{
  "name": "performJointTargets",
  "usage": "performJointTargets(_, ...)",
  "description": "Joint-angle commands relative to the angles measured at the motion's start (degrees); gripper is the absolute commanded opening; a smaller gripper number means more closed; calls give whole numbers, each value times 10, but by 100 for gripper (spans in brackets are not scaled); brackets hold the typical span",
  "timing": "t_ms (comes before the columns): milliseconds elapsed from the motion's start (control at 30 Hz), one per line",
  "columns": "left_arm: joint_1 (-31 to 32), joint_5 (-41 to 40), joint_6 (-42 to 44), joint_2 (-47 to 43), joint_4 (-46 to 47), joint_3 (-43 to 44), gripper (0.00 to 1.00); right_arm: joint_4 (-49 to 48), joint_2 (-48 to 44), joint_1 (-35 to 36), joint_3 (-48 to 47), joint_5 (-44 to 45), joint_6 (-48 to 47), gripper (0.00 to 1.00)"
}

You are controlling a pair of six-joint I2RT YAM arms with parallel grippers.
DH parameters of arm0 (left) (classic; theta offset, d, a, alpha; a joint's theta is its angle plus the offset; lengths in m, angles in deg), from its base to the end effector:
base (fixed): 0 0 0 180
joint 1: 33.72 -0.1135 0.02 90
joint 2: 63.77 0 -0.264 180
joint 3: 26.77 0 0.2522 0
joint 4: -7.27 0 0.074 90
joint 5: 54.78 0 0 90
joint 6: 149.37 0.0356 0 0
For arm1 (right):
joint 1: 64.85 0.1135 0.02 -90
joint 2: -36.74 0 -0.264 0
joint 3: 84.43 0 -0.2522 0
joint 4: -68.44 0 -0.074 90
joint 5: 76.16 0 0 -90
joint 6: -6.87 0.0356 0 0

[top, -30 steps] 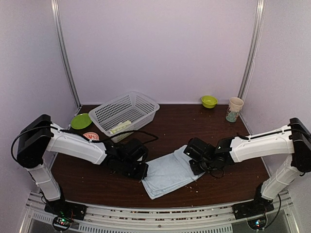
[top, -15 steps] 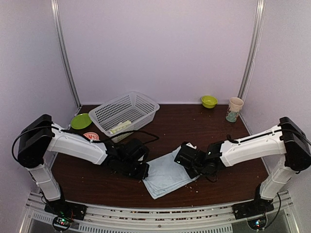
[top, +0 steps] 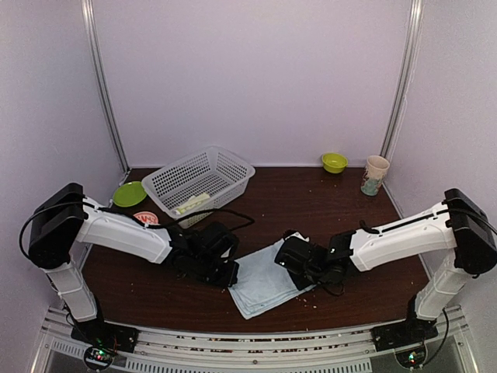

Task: Roll the towels
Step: Roll the towel at the center of the board.

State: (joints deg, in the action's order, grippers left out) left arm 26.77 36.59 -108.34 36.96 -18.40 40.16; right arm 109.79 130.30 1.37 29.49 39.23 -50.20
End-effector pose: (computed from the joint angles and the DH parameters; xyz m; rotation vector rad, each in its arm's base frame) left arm 0.1640 -0.2914 0.1382 0.2883 2.7680 -0.6393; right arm 0.1343 0.2670 0.1616 -0.6326 2.4936 -0.0098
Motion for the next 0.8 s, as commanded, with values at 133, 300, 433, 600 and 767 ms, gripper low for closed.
performJointTargets(133, 4, 22, 5, 27, -5, 2, 0, -83, -38, 4, 18, -88, -15, 11)
performJointTargets(300, 4, 23, 5, 27, -4, 0, 0, -98, -20, 4, 13, -127, -25, 8)
performJointTargets(433, 4, 24, 4, 27, -3, -2, 0, -104, -9, 5, 10, -149, -28, 11)
performJointTargets(600, 4, 23, 5, 25, -8, -2, 0, -124, -8, 5, 18, -195, -36, 21)
performJointTargets(767, 4, 18, 7, 11, -22, -4, 0, -155, -6, 4, 33, -244, -30, 32)
